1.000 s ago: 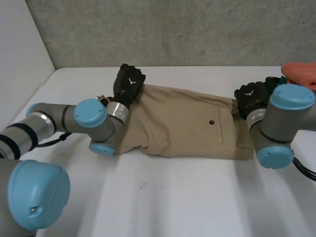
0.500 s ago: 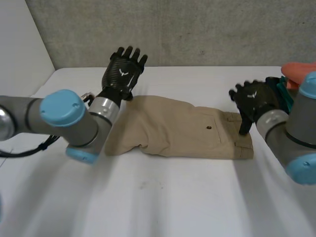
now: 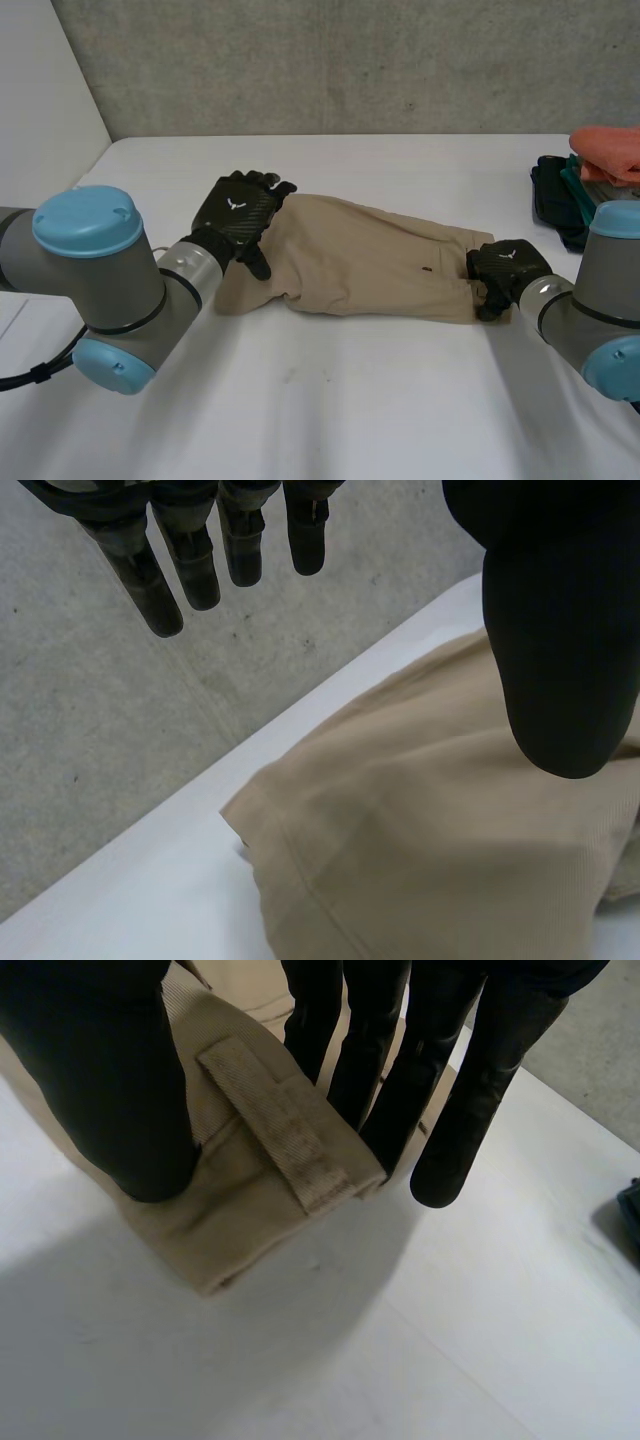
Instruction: Fold the laundry.
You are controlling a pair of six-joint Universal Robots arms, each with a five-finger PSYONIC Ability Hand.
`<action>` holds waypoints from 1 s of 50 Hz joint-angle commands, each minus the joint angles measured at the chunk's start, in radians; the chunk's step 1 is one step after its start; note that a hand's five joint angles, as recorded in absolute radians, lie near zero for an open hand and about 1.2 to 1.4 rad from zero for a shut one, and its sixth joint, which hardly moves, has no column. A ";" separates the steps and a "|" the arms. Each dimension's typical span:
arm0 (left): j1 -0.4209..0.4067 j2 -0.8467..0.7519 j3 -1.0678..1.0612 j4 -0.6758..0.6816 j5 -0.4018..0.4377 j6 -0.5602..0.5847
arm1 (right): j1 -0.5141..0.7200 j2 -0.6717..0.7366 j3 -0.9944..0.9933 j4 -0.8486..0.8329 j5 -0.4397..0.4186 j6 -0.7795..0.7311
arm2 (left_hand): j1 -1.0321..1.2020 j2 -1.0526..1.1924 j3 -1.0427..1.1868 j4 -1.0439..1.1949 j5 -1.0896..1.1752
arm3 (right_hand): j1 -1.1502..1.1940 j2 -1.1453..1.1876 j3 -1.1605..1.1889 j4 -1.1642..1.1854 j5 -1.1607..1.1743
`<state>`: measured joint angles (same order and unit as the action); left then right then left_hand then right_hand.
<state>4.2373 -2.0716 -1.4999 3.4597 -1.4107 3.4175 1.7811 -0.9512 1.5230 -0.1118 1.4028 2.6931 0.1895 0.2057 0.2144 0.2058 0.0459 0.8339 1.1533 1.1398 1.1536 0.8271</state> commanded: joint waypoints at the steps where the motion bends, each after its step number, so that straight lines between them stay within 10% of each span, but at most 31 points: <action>1: -0.007 0.053 -0.020 0.001 -0.001 -0.001 | -0.058 -0.076 0.038 -0.025 0.011 0.001 | -0.015 -0.031 -0.040 -0.031 -0.046 | 0.562 0.243 0.256 0.243 0.395; 14: 0.027 0.231 -0.155 0.002 0.001 -0.004 | -0.180 -0.296 0.072 0.095 0.001 -0.398 | -0.015 -0.031 -0.040 -0.031 -0.046 | 0.562 0.243 0.256 0.243 0.395; 21: 0.043 0.255 -0.192 0.004 0.006 -0.043 | -0.120 -0.284 0.037 0.103 -0.008 -0.349 | -0.015 -0.031 -0.040 -0.031 -0.046 | 0.562 0.243 0.256 0.243 0.395; 24: 0.047 0.254 -0.194 0.004 0.006 -0.056 | -0.100 -0.274 0.046 0.103 -0.042 -0.271 | -0.015 -0.031 -0.040 -0.031 -0.046 | -0.248 -0.567 -0.554 -0.567 -0.416; 30: 0.049 0.254 -0.200 0.004 0.007 -0.058 | -0.097 -0.221 0.072 0.101 -0.149 -0.144 | -0.015 -0.031 -0.040 -0.031 -0.046 | -0.320 -0.640 -0.626 -0.640 -0.488; 44: 0.049 0.243 -0.203 0.006 0.007 -0.060 | -0.094 -0.074 0.072 -0.002 -0.159 -0.133 | -0.015 -0.031 -0.040 -0.031 -0.046 | -0.118 -0.437 -0.424 -0.438 -0.286; 50: 0.049 0.243 -0.204 0.006 0.007 -0.060 | -0.091 -0.038 0.057 -0.043 -0.159 -0.133 | -0.015 -0.031 -0.040 -0.031 -0.046 | 0.345 0.026 0.039 0.026 0.177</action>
<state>4.2859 -1.8276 -1.7027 3.4651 -1.4035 3.3579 1.6873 -1.0210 1.5959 -0.1142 1.2428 2.5616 0.1895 0.2057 0.2145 0.2058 0.0459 0.6188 0.6604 0.6649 0.6590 0.4594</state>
